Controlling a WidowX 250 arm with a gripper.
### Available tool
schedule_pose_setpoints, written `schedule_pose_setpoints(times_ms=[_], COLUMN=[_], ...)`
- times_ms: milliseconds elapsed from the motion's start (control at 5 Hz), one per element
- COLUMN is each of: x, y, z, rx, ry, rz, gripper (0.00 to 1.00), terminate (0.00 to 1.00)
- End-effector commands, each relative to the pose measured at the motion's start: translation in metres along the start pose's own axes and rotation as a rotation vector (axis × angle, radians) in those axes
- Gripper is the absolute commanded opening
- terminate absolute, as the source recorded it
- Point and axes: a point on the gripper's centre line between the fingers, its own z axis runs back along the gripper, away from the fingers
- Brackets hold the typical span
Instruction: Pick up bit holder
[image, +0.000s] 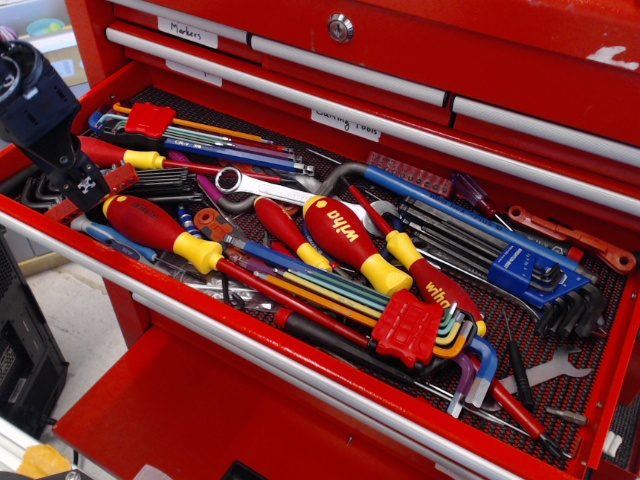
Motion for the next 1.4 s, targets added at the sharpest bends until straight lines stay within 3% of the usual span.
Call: schedule_pose_setpoints(times_ms=[0, 600, 800, 1000, 1200], x=[0.0, -0.003, 0.001, 0.008, 0.022], y=[0.022, 0.032, 0.032, 0.029, 0.023], z=[-0.008, -0.035, -0.038, -0.033, -0.01], rx=[0.019, -0.031, -0.048, -0.037, -0.004], ry=[-0.038, -0.074, -0.064, -0.054, -0.026], rz=[-0.026, -0.032, -0.027, -0.035, -0.09], gripper=[1.0, 1.0, 0.0, 0.0, 0.0], terminate=[0.0, 0.0, 0.0, 0.0, 0.0])
